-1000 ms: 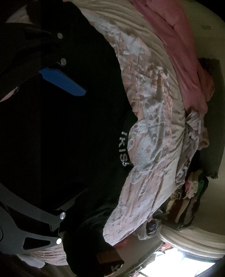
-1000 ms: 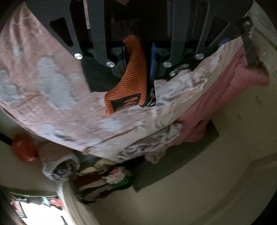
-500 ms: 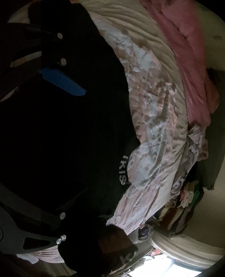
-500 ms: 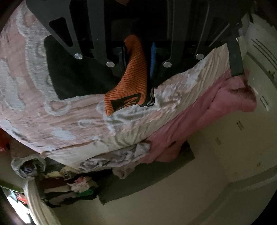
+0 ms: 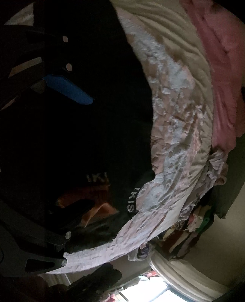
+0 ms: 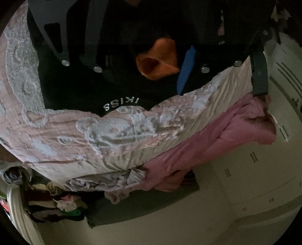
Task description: Fold small clothes
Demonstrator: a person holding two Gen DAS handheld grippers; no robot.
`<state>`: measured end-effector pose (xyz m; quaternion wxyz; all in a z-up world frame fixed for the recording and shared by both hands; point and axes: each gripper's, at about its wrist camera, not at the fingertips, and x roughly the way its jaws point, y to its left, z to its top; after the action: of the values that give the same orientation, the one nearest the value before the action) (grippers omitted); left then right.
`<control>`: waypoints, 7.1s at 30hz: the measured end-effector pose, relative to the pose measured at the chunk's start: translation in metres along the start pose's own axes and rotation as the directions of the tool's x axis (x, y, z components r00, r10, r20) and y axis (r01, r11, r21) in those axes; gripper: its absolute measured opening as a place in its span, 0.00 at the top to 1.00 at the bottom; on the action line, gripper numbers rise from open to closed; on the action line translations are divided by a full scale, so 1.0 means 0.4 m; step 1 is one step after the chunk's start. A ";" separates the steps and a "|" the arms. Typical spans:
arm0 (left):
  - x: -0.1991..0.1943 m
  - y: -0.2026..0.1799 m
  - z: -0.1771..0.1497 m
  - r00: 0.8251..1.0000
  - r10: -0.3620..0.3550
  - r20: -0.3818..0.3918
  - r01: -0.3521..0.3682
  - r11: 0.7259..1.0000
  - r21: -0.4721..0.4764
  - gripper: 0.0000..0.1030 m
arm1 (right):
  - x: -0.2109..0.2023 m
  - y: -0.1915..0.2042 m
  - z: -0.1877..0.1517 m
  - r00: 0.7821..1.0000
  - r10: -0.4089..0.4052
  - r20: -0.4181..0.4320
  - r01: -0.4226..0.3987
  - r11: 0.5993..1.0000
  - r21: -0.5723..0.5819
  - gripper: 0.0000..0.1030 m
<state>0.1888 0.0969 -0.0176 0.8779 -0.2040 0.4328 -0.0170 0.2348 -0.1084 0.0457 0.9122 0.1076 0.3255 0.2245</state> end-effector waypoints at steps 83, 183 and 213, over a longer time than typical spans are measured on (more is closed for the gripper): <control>0.116 -0.075 -0.067 0.985 0.173 -0.013 -0.165 0.958 0.233 0.47 | 0.048 -0.412 -0.141 0.847 -0.497 -0.190 0.501 0.865 -0.031 0.37; -0.398 0.503 -0.138 0.896 0.429 0.116 -0.393 0.886 -0.246 0.09 | 0.073 0.420 -0.129 0.986 0.042 -0.164 -0.101 0.922 -0.375 0.04; -0.337 0.578 -0.151 0.905 0.407 0.124 -0.353 0.881 -0.314 0.83 | 0.116 0.296 -0.174 0.977 -0.006 -0.215 -0.052 0.963 -0.263 0.04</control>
<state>0.0244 0.3156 -0.0350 0.8620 -0.2397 0.3782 0.2376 0.1820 0.0212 0.0078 0.8753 -0.0375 0.3872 0.2872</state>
